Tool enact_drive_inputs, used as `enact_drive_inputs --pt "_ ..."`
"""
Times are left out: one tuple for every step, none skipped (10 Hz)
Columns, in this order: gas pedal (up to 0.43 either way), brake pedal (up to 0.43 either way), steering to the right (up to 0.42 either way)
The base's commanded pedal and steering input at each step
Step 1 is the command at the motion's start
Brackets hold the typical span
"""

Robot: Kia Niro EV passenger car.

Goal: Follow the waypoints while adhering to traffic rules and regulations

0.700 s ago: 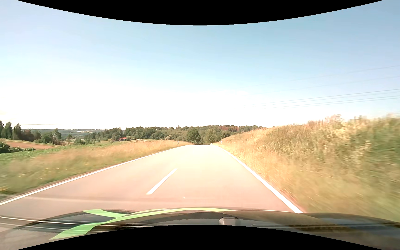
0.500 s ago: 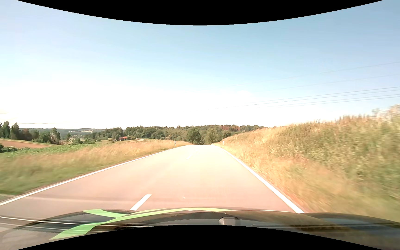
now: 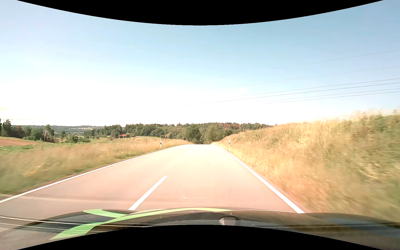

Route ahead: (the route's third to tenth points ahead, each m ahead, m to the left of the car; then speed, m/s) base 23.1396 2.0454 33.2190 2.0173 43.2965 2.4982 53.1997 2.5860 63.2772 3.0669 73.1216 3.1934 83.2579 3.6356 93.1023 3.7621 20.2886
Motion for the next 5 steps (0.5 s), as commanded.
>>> enact_drive_inputs --pt "0.0 0.0 -0.003" --pt "0.0 0.0 -0.004" --pt "0.0 0.0 -0.005" --pt "0.0 0.0 -0.004" --pt "0.0 0.0 -0.005"
